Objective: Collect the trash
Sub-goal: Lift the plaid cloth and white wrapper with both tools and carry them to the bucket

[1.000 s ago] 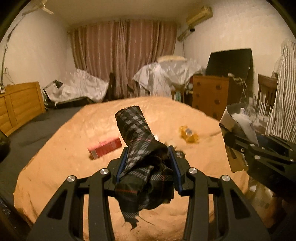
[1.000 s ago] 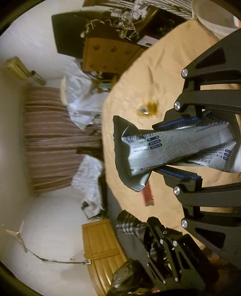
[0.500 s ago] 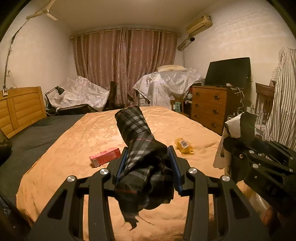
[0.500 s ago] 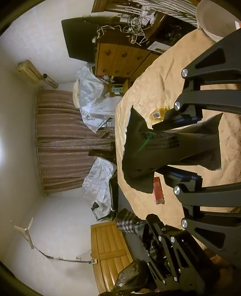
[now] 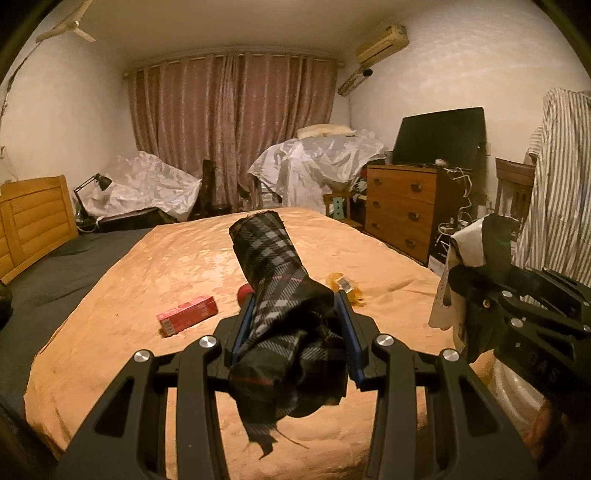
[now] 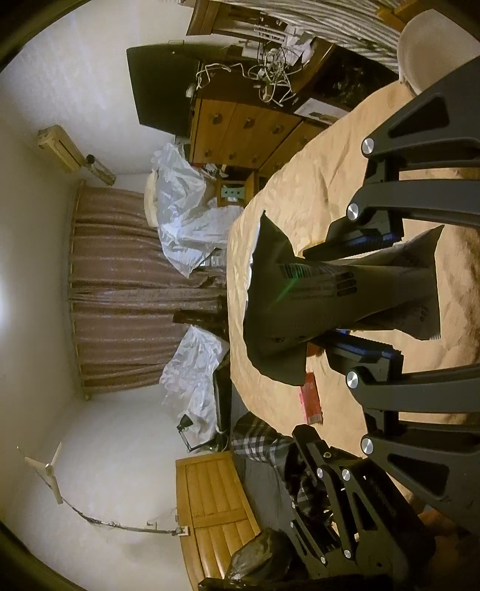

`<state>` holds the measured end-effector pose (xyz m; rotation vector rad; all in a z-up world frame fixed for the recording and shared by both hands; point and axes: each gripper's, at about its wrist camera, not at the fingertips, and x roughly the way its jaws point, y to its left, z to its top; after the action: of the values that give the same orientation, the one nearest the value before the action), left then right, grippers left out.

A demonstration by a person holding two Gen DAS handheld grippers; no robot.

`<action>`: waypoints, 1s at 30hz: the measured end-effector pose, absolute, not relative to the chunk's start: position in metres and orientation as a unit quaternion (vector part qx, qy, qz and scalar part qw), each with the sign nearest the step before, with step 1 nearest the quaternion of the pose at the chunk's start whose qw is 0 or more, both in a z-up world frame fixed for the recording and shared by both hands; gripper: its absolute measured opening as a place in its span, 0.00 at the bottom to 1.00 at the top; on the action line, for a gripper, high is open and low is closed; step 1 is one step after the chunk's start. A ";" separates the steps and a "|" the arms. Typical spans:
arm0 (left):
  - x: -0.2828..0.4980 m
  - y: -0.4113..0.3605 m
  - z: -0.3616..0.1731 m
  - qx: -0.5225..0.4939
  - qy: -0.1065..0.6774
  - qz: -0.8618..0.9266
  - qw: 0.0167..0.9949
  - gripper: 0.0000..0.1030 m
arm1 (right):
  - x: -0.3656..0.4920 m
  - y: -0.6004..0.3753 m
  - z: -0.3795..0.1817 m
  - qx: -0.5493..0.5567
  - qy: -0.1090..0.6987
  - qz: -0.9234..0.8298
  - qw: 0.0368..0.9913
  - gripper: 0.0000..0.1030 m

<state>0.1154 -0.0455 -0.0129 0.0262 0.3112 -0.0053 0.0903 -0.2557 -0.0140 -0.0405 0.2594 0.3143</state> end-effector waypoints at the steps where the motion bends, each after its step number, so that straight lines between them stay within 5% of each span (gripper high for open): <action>1: 0.115 -0.049 -0.013 0.014 0.155 -0.006 0.988 0.39 | 0.090 -0.260 -0.014 -0.019 0.131 0.152 0.980 0.39; 30: 0.137 -0.200 -0.013 0.047 0.165 -0.168 0.971 0.39 | 0.075 -0.456 -0.010 -0.009 0.163 0.017 0.986 0.39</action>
<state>0.1371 -0.2000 -0.0130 0.0948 0.3335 -0.3399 0.0748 -0.4560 -0.0102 -0.0182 0.3277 0.0351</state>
